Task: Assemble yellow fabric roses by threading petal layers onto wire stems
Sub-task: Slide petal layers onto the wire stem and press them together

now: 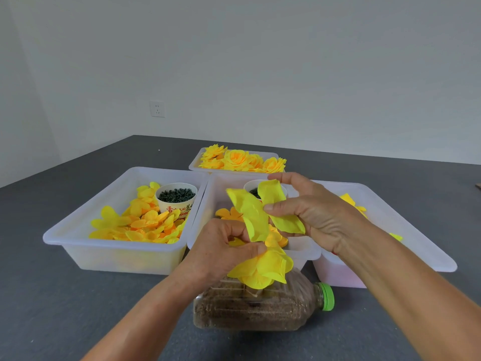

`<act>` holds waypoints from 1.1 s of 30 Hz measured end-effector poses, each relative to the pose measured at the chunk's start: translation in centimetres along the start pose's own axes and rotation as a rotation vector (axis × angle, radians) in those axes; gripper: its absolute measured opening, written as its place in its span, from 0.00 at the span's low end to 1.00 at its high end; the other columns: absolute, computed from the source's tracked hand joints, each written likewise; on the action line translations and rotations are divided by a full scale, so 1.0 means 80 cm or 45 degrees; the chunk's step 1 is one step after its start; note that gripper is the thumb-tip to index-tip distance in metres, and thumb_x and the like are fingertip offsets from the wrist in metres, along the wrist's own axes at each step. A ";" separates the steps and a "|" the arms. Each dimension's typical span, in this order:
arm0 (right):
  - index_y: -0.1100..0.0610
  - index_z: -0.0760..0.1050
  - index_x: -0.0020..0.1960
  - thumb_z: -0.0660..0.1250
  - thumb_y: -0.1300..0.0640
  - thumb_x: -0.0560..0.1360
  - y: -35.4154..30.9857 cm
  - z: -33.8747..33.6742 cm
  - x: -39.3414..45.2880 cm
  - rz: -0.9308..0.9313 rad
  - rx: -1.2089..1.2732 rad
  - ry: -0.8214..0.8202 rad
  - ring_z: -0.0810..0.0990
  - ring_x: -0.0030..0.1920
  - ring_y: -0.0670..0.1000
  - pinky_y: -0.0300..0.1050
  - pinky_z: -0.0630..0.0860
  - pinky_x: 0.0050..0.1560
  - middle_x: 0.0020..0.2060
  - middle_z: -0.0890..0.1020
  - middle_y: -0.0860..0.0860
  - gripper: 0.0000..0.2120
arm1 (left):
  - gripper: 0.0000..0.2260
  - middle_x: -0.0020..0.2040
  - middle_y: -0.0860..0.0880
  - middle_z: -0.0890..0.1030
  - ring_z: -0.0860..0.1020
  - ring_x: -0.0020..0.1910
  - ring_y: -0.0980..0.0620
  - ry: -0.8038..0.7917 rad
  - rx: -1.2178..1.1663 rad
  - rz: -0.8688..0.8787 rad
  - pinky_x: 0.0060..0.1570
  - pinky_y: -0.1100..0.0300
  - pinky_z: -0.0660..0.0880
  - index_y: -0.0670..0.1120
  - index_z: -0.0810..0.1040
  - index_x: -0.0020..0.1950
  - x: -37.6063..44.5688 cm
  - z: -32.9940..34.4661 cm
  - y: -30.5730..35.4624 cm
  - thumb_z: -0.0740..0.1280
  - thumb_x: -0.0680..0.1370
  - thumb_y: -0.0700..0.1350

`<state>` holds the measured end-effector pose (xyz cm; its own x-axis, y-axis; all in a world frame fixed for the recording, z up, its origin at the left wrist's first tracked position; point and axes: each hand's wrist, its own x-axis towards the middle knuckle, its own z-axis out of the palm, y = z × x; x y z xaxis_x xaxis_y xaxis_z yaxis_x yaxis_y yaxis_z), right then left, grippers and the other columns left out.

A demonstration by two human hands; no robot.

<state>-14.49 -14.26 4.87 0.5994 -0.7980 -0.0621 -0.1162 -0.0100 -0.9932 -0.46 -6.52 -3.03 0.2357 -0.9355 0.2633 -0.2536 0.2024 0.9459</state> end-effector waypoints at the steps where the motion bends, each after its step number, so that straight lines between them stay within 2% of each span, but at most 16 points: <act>1: 0.48 0.75 0.58 0.71 0.70 0.68 0.000 0.000 -0.003 -0.051 -0.048 0.002 0.82 0.34 0.53 0.46 0.79 0.35 0.49 0.81 0.61 0.24 | 0.12 0.44 0.34 0.82 0.81 0.45 0.37 0.005 -0.003 0.010 0.49 0.38 0.76 0.35 0.82 0.45 0.001 0.000 -0.003 0.76 0.68 0.42; 2: 0.47 0.74 0.58 0.71 0.69 0.69 0.000 0.001 -0.006 -0.101 -0.093 -0.005 0.82 0.33 0.53 0.46 0.79 0.35 0.48 0.81 0.63 0.24 | 0.05 0.43 0.40 0.84 0.82 0.45 0.44 -0.001 0.003 0.013 0.48 0.43 0.78 0.42 0.84 0.43 0.002 0.000 -0.004 0.76 0.69 0.41; 3: 0.47 0.73 0.59 0.71 0.69 0.70 0.000 0.001 -0.009 -0.151 -0.125 -0.017 0.82 0.32 0.52 0.45 0.79 0.35 0.45 0.82 0.62 0.24 | 0.05 0.42 0.47 0.85 0.83 0.44 0.49 -0.010 0.003 0.020 0.47 0.49 0.80 0.49 0.85 0.41 0.003 -0.001 -0.006 0.75 0.69 0.40; 5: 0.47 0.72 0.60 0.69 0.70 0.71 0.001 0.003 -0.012 -0.239 -0.151 -0.042 0.81 0.30 0.51 0.43 0.79 0.32 0.38 0.83 0.58 0.25 | 0.10 0.42 0.53 0.85 0.83 0.44 0.54 -0.030 -0.001 0.035 0.47 0.56 0.80 0.56 0.84 0.38 0.002 -0.001 -0.008 0.74 0.70 0.39; 8: 0.45 0.71 0.60 0.68 0.71 0.72 0.002 0.005 -0.014 -0.331 -0.221 -0.063 0.80 0.29 0.50 0.42 0.79 0.32 0.37 0.82 0.58 0.26 | 0.12 0.41 0.54 0.85 0.83 0.44 0.55 -0.042 -0.006 0.054 0.46 0.58 0.80 0.59 0.84 0.38 0.002 -0.002 -0.008 0.74 0.69 0.40; 10: 0.46 0.72 0.56 0.68 0.71 0.72 0.002 0.006 -0.014 -0.375 -0.267 -0.050 0.80 0.29 0.50 0.46 0.79 0.34 0.39 0.81 0.59 0.23 | 0.10 0.41 0.54 0.85 0.83 0.44 0.55 -0.048 0.011 0.057 0.47 0.56 0.80 0.60 0.84 0.39 0.003 -0.002 -0.008 0.74 0.69 0.42; 14: 0.53 0.74 0.46 0.69 0.69 0.72 0.005 0.004 -0.012 -0.408 -0.308 -0.039 0.79 0.31 0.52 0.47 0.78 0.36 0.38 0.79 0.58 0.12 | 0.05 0.41 0.53 0.85 0.83 0.43 0.53 -0.051 0.003 0.059 0.49 0.50 0.80 0.58 0.84 0.39 0.000 -0.001 -0.004 0.73 0.64 0.50; 15: 0.54 0.76 0.44 0.69 0.68 0.72 0.007 0.002 -0.010 -0.410 -0.337 -0.036 0.77 0.32 0.53 0.46 0.75 0.37 0.36 0.77 0.57 0.09 | 0.05 0.40 0.51 0.85 0.83 0.43 0.51 -0.048 -0.005 0.057 0.49 0.47 0.79 0.56 0.85 0.39 0.000 -0.002 -0.003 0.74 0.64 0.49; 17: 0.56 0.79 0.42 0.71 0.65 0.71 0.010 -0.004 -0.006 -0.411 -0.418 -0.045 0.69 0.34 0.52 0.44 0.68 0.38 0.32 0.72 0.56 0.05 | 0.05 0.42 0.42 0.85 0.82 0.46 0.40 -0.046 -0.010 0.044 0.51 0.40 0.77 0.45 0.85 0.42 0.001 -0.002 -0.003 0.75 0.67 0.44; 19: 0.56 0.81 0.43 0.71 0.64 0.71 0.009 -0.010 -0.001 -0.404 -0.431 -0.103 0.71 0.34 0.49 0.39 0.68 0.39 0.32 0.75 0.54 0.04 | 0.07 0.44 0.34 0.82 0.80 0.46 0.33 -0.067 -0.026 0.045 0.47 0.37 0.77 0.37 0.82 0.45 0.002 -0.003 -0.005 0.74 0.70 0.38; 21: 0.56 0.82 0.43 0.71 0.66 0.70 0.007 -0.015 0.004 -0.392 -0.400 -0.195 0.77 0.34 0.40 0.31 0.72 0.37 0.33 0.82 0.46 0.06 | 0.04 0.41 0.38 0.83 0.82 0.38 0.39 -0.118 -0.094 0.084 0.36 0.48 0.79 0.42 0.82 0.43 0.002 -0.004 -0.004 0.73 0.71 0.35; 23: 0.55 0.83 0.42 0.72 0.64 0.68 0.004 -0.021 0.011 -0.366 -0.388 -0.290 0.79 0.37 0.40 0.32 0.74 0.38 0.35 0.83 0.45 0.06 | 0.08 0.38 0.42 0.82 0.81 0.33 0.46 -0.178 -0.153 0.114 0.32 0.56 0.76 0.47 0.81 0.42 0.000 -0.005 0.000 0.72 0.71 0.34; 25: 0.53 0.84 0.40 0.74 0.57 0.63 0.001 -0.024 0.017 -0.337 -0.388 -0.370 0.80 0.40 0.43 0.41 0.74 0.45 0.37 0.84 0.46 0.06 | 0.08 0.37 0.45 0.83 0.81 0.33 0.49 -0.176 -0.147 0.116 0.32 0.58 0.76 0.46 0.80 0.44 0.001 -0.004 0.000 0.72 0.70 0.35; 28: 0.50 0.85 0.41 0.74 0.48 0.58 -0.001 -0.026 0.023 -0.317 -0.417 -0.447 0.75 0.45 0.53 0.53 0.67 0.50 0.41 0.84 0.49 0.13 | 0.07 0.38 0.47 0.83 0.82 0.35 0.52 -0.155 -0.102 0.082 0.35 0.58 0.76 0.42 0.80 0.47 0.001 -0.005 -0.003 0.71 0.72 0.33; 31: 0.51 0.85 0.43 0.73 0.48 0.60 0.001 -0.030 0.031 -0.291 -0.398 -0.531 0.77 0.47 0.53 0.52 0.70 0.50 0.42 0.84 0.49 0.13 | 0.08 0.41 0.43 0.84 0.82 0.40 0.51 -0.111 -0.072 0.038 0.41 0.54 0.78 0.38 0.82 0.48 0.002 -0.005 -0.004 0.72 0.70 0.35; 33: 0.51 0.85 0.44 0.72 0.49 0.63 0.003 -0.034 0.034 -0.276 -0.362 -0.602 0.80 0.47 0.47 0.43 0.76 0.50 0.43 0.85 0.48 0.12 | 0.09 0.41 0.45 0.85 0.82 0.42 0.51 -0.086 -0.097 0.023 0.43 0.55 0.79 0.38 0.82 0.46 0.001 -0.005 -0.003 0.74 0.68 0.39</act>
<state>-15.02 -18.08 4.75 0.9136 -0.4049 0.0374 -0.1197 -0.3559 -0.9268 -0.01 -6.56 -3.18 0.1671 -0.9483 0.2698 -0.1846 0.2387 0.9534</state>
